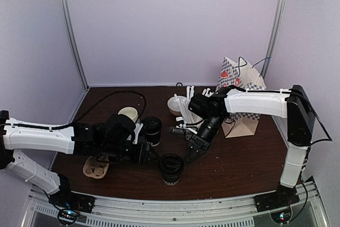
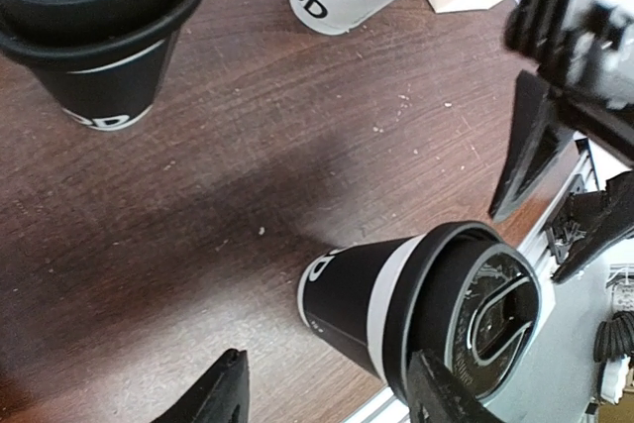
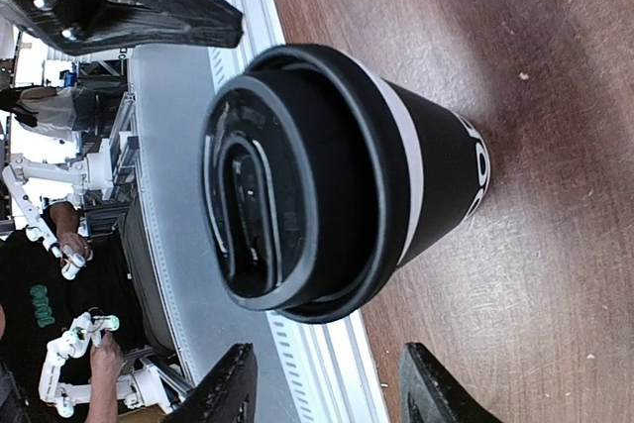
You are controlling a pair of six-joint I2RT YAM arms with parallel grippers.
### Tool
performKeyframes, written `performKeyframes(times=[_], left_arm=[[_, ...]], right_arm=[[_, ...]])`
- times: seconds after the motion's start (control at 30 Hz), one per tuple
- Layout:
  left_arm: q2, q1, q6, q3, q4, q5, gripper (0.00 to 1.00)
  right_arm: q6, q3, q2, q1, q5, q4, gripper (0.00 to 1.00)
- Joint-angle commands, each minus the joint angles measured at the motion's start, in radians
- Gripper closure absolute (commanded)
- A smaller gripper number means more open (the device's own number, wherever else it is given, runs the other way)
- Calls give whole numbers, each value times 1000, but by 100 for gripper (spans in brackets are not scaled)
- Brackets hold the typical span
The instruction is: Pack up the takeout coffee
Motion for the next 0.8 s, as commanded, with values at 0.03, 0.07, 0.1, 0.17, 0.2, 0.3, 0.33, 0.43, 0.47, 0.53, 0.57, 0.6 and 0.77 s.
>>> performKeyframes(times=[0.03,0.07,0.1,0.17,0.2,0.3,0.33,0.43,0.47,0.53,0.57,0.6,0.77], left_arm=[[38,12,-1,9,87,55,42],[44,12,1,11,87,56,42],[49,12,2,12,86,54,42],[58,13,1,13,80,52,42],[61,14,-1,14,78,54,42],[71,14,-9,11,67,55,42],[72,14,-12,9,62,53,42],[73,14,-23,-1,59,53,43],[73,14,-25,-3,55,53,43],[74,14,-26,-7,50,62,43],[73,14,-27,-10,49,66,43],[72,14,-28,-12,47,68,44],[59,15,-33,-28,37,71,45]], right_arm=[[1,-16,25,20,-36,8,48],[1,-14,28,23,-36,7,48],[4,-13,32,24,-35,9,48],[5,-11,44,32,-36,9,48],[6,-8,47,34,-37,8,48],[6,-4,60,48,-45,8,48],[7,-2,64,51,-51,8,48],[15,12,78,59,-63,4,47],[21,16,83,59,-61,10,47],[41,17,88,59,-53,25,47],[53,16,91,59,-53,31,47],[63,15,96,59,-57,39,47],[90,20,113,57,-93,44,47]])
